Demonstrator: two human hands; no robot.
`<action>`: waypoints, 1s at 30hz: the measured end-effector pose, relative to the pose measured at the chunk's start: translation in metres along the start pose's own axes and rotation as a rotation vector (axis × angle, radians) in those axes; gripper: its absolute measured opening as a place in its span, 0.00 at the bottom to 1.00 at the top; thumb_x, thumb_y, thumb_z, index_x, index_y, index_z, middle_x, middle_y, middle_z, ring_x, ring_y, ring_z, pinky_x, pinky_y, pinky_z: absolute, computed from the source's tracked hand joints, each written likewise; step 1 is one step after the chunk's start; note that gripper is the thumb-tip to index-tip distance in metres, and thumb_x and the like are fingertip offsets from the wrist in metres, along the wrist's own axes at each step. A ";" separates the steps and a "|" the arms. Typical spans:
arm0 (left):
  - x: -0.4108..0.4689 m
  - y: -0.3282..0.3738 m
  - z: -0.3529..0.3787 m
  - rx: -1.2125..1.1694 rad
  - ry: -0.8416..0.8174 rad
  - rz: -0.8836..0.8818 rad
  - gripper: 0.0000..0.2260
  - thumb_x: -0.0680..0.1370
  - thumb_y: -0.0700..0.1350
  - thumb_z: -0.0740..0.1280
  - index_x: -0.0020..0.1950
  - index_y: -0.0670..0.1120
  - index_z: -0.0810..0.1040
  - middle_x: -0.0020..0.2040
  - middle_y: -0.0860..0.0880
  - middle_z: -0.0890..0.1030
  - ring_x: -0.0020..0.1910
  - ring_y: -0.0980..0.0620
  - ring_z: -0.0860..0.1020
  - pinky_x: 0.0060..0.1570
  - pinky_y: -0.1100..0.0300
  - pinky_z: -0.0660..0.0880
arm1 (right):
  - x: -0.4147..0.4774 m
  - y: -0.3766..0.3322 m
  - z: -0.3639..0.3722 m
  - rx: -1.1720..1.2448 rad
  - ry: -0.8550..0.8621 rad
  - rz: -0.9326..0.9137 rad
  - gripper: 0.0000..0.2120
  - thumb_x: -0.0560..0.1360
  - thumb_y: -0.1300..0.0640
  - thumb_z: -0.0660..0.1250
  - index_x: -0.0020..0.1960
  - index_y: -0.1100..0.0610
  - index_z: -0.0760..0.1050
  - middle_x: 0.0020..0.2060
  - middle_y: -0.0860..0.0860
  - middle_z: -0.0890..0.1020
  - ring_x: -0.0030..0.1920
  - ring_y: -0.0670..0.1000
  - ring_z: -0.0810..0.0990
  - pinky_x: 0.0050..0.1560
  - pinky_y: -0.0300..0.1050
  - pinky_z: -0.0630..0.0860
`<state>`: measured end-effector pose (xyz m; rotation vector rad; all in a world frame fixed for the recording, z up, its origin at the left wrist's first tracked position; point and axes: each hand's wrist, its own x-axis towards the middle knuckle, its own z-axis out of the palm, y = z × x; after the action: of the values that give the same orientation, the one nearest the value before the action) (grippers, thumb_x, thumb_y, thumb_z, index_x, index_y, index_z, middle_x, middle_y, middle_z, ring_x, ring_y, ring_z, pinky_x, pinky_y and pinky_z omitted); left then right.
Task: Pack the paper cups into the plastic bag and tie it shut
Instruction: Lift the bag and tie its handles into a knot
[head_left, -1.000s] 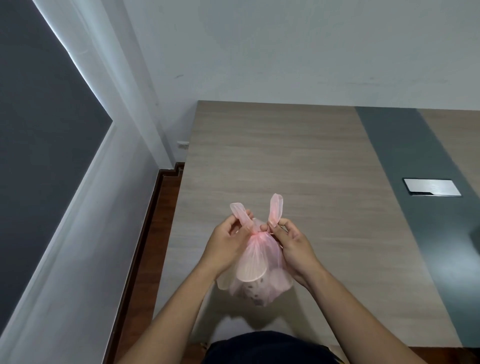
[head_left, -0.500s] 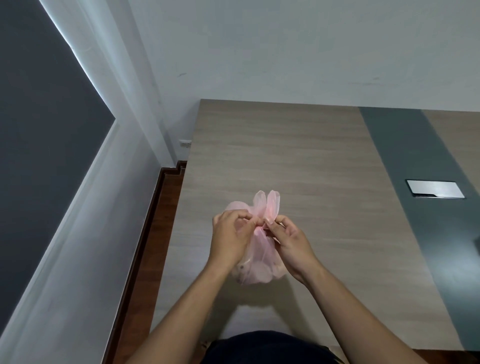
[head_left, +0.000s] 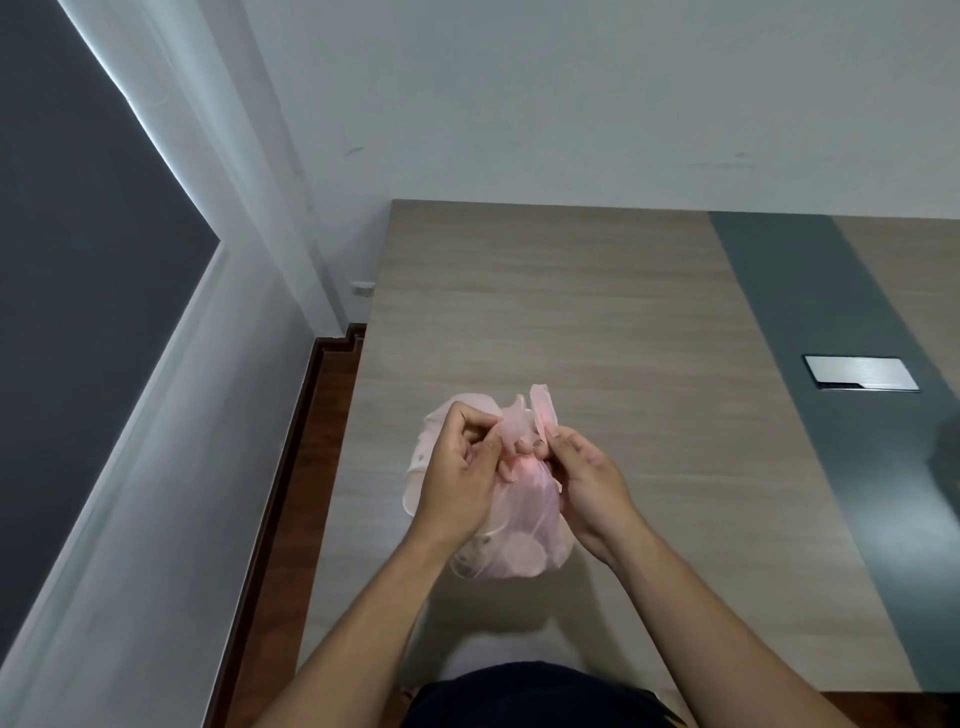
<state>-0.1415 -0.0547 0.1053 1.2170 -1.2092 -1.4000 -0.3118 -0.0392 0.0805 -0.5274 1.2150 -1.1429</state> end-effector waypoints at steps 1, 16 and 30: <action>0.001 0.000 -0.001 -0.020 -0.023 0.001 0.05 0.89 0.39 0.66 0.59 0.38 0.73 0.46 0.34 0.85 0.39 0.40 0.81 0.46 0.50 0.81 | 0.000 0.000 0.001 0.006 -0.012 -0.012 0.15 0.88 0.50 0.67 0.47 0.59 0.78 0.49 0.63 0.80 0.51 0.60 0.77 0.50 0.51 0.79; 0.012 -0.001 -0.024 -0.044 -0.154 -0.290 0.17 0.81 0.51 0.77 0.51 0.39 0.76 0.41 0.29 0.81 0.42 0.42 0.80 0.48 0.48 0.81 | -0.025 -0.037 0.004 -0.621 -0.260 -0.166 0.10 0.86 0.58 0.70 0.65 0.49 0.84 0.53 0.52 0.90 0.54 0.52 0.88 0.56 0.48 0.83; -0.001 0.000 -0.030 0.182 -0.286 -0.206 0.17 0.79 0.51 0.79 0.54 0.39 0.80 0.49 0.45 0.90 0.49 0.49 0.89 0.56 0.48 0.85 | -0.019 -0.028 0.002 -0.701 -0.001 -0.147 0.17 0.88 0.50 0.65 0.44 0.60 0.70 0.34 0.59 0.88 0.23 0.59 0.79 0.39 0.59 0.84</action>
<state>-0.1121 -0.0576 0.1047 1.3285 -1.4666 -1.6890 -0.3195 -0.0332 0.1129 -1.1567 1.5916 -0.8103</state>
